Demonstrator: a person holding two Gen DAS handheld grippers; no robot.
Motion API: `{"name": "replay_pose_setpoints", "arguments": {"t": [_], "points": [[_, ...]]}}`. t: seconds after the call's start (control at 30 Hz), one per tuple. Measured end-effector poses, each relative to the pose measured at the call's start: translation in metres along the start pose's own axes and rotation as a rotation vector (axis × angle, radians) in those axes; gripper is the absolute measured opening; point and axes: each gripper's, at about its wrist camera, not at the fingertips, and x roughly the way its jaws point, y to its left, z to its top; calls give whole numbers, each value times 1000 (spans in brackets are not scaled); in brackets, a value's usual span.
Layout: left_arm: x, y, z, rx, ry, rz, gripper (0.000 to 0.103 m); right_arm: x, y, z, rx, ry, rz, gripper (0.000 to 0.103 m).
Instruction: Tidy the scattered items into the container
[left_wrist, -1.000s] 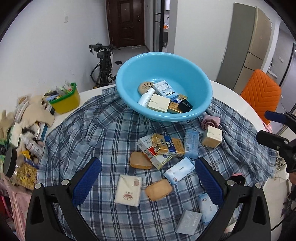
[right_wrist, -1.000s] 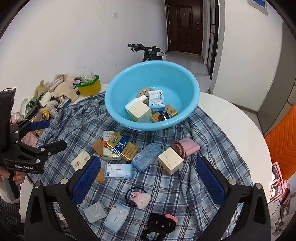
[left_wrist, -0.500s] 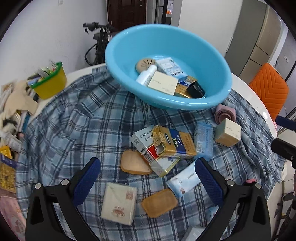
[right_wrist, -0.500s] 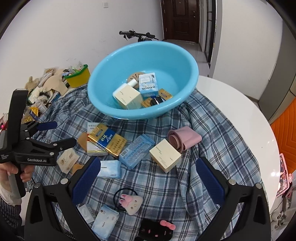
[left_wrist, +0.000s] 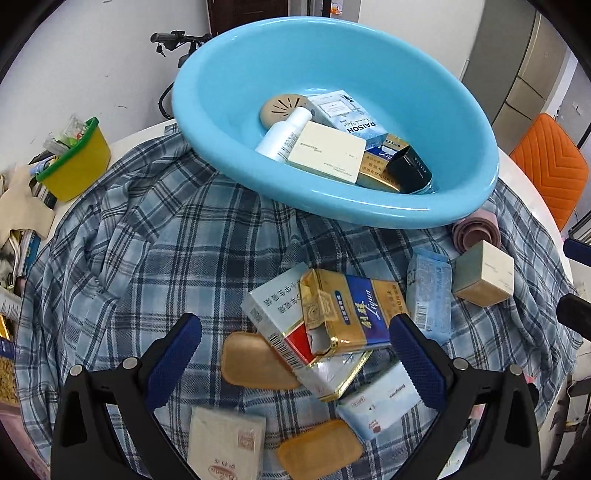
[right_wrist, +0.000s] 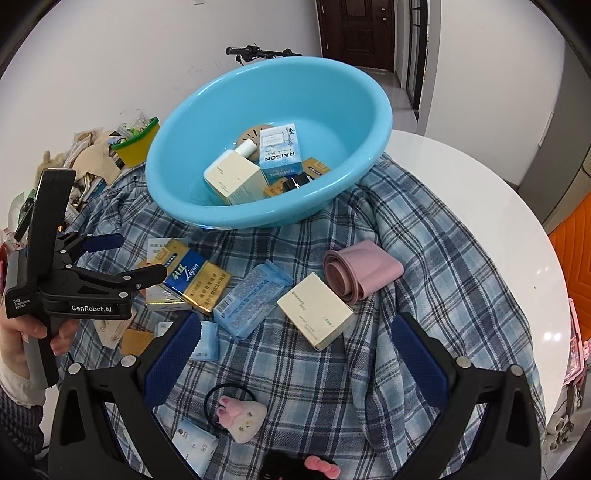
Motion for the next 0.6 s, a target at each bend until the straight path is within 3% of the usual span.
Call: {"name": "replay_pose_setpoints", "arguments": {"t": [0.17, 0.3, 0.6], "points": [[-2, -7, 0, 44, -29, 39, 103, 6, -3, -2, 3, 10, 2, 103], [-9, -27, -2, 151, -67, 80, 103, 8, -5, -4, 1, 13, -2, 103], [2, -61, 4, 266, -49, 121, 103, 6, -14, -7, -1, 0, 3, 103]]}}
